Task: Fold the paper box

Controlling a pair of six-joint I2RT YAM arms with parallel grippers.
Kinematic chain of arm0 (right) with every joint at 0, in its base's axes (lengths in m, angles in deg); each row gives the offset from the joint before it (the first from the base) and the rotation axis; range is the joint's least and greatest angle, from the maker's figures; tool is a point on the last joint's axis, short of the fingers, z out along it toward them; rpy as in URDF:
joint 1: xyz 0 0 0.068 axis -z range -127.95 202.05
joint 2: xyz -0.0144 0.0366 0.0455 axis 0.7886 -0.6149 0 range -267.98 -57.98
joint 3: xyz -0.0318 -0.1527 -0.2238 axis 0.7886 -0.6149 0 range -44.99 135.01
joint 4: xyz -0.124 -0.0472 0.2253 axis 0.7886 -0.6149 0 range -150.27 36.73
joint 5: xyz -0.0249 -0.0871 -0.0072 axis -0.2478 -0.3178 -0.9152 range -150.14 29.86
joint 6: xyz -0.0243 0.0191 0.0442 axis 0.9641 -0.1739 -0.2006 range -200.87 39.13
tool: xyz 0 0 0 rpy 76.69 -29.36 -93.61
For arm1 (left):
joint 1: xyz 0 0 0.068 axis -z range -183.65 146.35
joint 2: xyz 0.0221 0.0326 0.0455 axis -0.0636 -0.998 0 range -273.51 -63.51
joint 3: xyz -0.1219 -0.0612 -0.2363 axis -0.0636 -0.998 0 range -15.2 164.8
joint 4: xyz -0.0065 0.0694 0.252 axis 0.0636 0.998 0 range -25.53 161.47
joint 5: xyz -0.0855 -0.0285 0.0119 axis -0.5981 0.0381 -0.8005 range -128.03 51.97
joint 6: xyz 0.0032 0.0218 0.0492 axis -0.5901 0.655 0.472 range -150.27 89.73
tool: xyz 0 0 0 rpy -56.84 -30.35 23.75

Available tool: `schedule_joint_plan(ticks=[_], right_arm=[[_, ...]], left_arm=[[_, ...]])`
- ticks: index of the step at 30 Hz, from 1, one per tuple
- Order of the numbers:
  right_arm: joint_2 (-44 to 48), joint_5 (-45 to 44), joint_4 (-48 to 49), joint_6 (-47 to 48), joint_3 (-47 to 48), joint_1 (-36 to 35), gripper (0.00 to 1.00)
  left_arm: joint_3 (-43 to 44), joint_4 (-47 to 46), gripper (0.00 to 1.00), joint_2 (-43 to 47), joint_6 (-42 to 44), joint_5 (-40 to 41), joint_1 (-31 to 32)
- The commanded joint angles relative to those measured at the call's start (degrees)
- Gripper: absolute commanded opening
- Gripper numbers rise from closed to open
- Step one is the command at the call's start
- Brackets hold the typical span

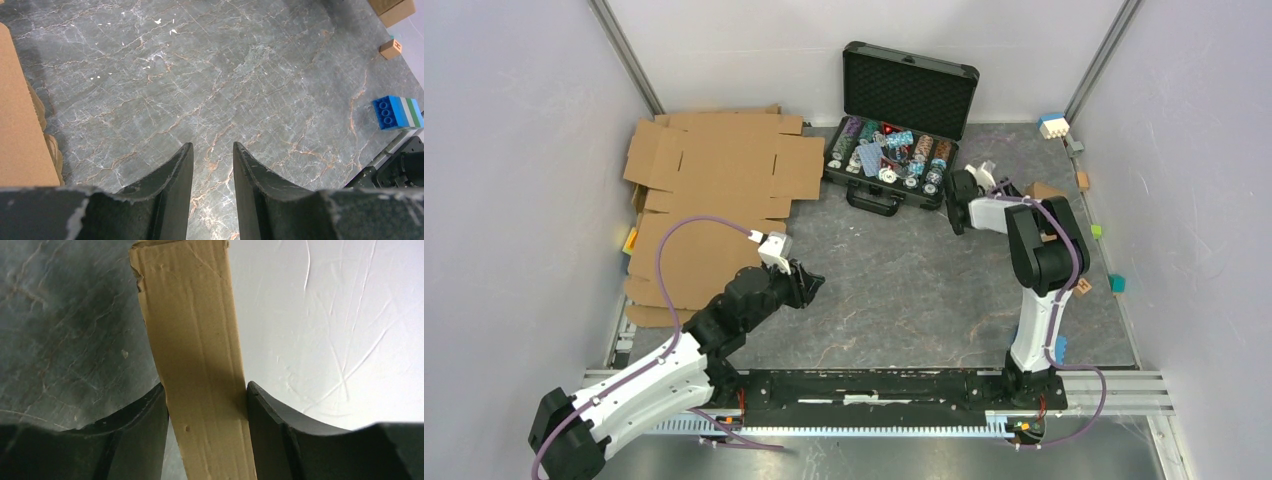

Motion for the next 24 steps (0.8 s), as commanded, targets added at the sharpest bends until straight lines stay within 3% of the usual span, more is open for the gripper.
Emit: schedule_joint_plan(ticks=[1, 9, 13, 15, 19, 24], right_arm=[[2.14, 2.11, 40.1, 32.55, -9.64, 1.77, 0.41], [-0.42, 9.21, 53.63, 45.88, -13.0, 6.92, 0.41], [-2.79, 4.31, 73.96, 57.57, -15.7, 8.44, 0.86], [-3.66, 0.0, 87.91, 64.86, -16.42, 8.0, 0.98], [-5.39, -4.81, 119.77, 85.52, -15.75, 3.31, 0.98], [-7.85, -8.06, 129.27, 98.9, -11.08, -1.28, 0.98]], left_arm=[[-0.14, -3.2, 0.43, -0.77, 1.73, -0.14, -0.04], [0.05, -3.9, 0.43, -2.79, 1.83, -0.13, -0.04], [-0.05, -4.28, 0.43, -3.36, 1.83, -0.17, -0.06], [0.05, -4.3, 0.43, -3.85, 1.83, -0.21, -0.04], [0.57, -4.08, 0.43, -4.63, 1.83, -0.29, -0.04], [0.73, -3.39, 0.43, -4.64, 2.18, 0.4, -0.04]])
